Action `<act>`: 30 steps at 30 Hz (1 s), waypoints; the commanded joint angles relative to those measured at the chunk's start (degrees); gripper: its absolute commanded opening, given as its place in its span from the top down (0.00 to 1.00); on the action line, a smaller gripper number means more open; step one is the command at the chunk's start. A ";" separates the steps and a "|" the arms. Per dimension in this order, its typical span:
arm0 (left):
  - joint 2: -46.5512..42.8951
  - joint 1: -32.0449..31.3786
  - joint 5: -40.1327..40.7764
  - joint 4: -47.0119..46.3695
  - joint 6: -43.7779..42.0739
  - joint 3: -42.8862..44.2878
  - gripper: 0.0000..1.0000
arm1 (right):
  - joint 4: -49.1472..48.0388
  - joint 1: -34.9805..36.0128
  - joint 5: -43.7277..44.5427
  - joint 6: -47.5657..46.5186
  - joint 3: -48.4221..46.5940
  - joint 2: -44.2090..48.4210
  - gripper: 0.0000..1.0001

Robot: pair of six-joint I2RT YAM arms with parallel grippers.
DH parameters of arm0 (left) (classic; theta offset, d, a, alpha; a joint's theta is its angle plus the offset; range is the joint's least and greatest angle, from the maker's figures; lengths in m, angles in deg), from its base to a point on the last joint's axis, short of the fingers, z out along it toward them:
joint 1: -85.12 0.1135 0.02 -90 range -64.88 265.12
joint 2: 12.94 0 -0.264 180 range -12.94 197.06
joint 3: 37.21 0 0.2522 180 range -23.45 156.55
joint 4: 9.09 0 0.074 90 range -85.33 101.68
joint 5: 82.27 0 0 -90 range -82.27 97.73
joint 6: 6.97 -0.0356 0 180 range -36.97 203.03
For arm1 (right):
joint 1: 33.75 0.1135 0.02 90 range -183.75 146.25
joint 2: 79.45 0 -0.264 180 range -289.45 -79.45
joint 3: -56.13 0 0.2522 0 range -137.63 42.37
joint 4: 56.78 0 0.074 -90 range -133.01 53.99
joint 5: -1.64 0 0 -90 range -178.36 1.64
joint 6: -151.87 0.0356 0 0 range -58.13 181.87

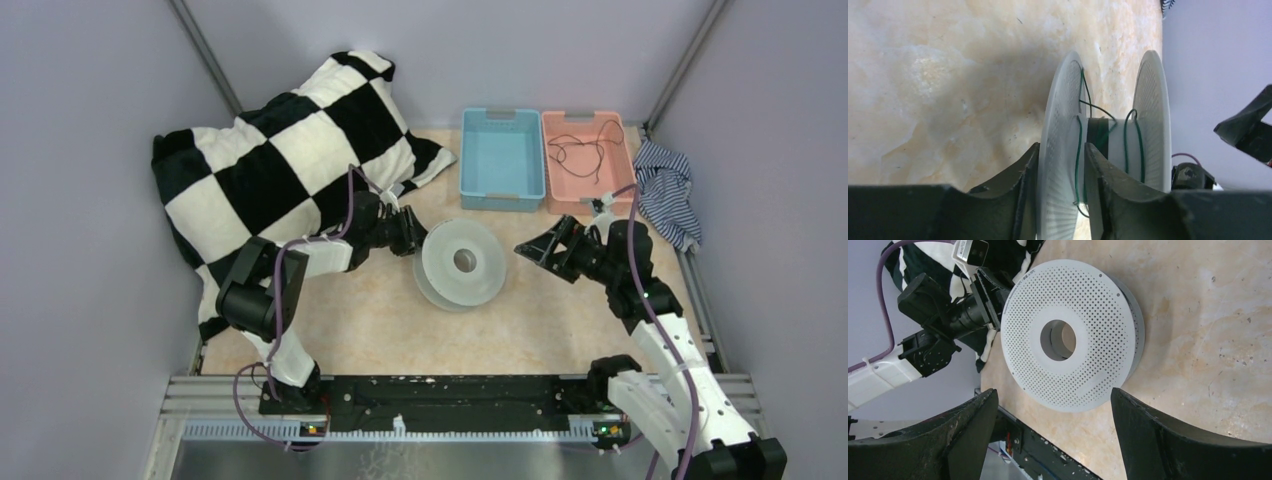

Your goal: Wrap the cables

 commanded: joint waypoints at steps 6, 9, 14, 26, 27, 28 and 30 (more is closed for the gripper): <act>-1.81 -0.02 7.06 15.18 -9.65 8.20 0.40 | -1.65 -0.42 -0.38 0.12 -2.83 0.03 0.17; -2.01 -0.17 9.91 20.32 -12.61 10.22 0.36 | -1.82 -0.48 -0.51 0.23 -2.83 -0.10 0.17; -2.08 -0.47 13.00 24.85 -15.11 11.48 0.32 | -2.00 -0.43 -0.77 0.29 -2.75 -0.27 0.17; -12.31 -0.48 17.75 34.81 -20.14 14.89 0.31 | 13.83 -0.46 16.21 -10.61 -11.60 0.29 0.04; -13.56 -0.48 18.19 36.63 -21.03 15.72 0.30 | 16.98 -0.43 20.75 -11.46 -13.57 0.02 0.02; -14.82 -0.48 18.80 38.63 -22.00 16.61 0.30 | 19.64 -0.40 25.68 -11.97 -15.49 -0.42 0.01; -17.93 -0.48 20.83 42.18 -24.29 17.75 0.27 | 23.67 -0.40 33.96 -13.66 -19.15 -1.32 0.01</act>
